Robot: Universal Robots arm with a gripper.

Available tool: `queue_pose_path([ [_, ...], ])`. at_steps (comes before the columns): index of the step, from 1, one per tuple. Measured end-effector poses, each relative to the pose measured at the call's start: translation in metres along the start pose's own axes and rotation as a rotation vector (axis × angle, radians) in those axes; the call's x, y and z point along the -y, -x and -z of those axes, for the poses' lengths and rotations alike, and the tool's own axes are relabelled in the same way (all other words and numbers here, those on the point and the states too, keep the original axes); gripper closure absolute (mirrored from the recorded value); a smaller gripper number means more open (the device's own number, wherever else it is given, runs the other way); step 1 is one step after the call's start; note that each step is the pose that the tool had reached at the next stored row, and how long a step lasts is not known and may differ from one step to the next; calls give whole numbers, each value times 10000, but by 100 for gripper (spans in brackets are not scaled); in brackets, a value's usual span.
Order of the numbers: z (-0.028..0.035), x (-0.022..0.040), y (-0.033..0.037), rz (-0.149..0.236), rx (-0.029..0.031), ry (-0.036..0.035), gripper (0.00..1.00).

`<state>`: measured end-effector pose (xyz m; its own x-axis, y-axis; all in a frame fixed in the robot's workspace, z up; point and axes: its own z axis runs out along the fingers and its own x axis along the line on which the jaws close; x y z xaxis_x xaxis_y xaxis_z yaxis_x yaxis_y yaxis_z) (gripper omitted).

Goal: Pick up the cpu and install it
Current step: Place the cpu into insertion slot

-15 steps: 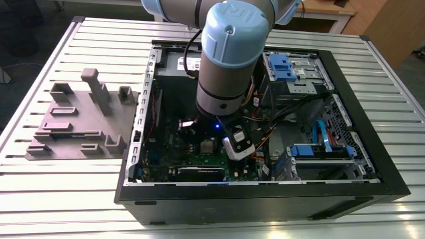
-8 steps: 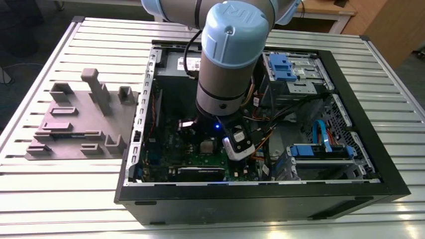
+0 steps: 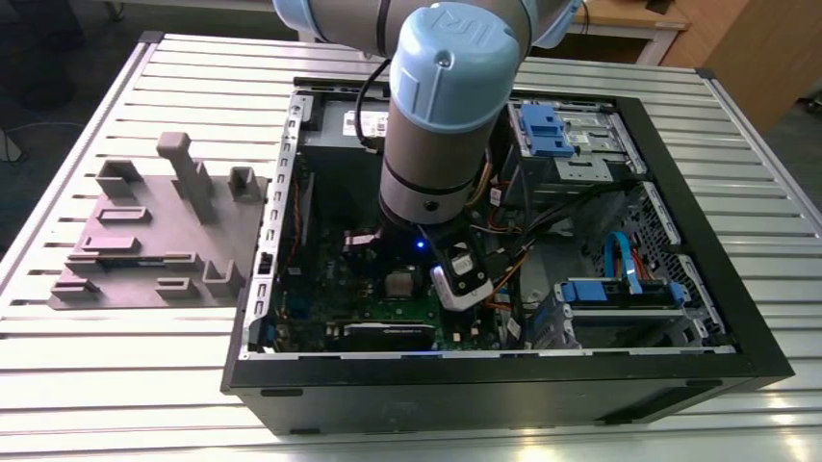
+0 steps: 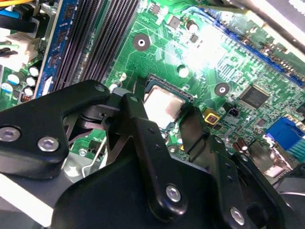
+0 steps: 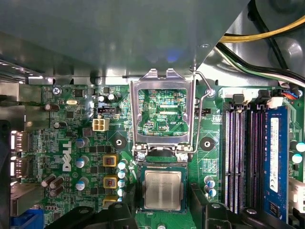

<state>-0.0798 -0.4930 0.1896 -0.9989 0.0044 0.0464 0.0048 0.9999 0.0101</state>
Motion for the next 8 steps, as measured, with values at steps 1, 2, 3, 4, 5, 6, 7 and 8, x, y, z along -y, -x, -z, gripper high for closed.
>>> queue_pose_path([
  [1, 0, 0, 0, 0, 0, 0, 44],
  [2, 6, 0, 0, 0, 0, -1, 44],
  [3, 13, 0, -1, 0, 1, 1, 44],
  [4, 20, -1, -1, 0, 0, 1, 44],
  [5, 20, -1, -1, 0, 2, 4, 44],
  [6, 20, -1, -1, 0, 2, 4, 44],
  [7, 20, -1, -1, 0, 1, 2, 44],
  [8, 17, 0, -1, 0, 1, 1, 44],
])
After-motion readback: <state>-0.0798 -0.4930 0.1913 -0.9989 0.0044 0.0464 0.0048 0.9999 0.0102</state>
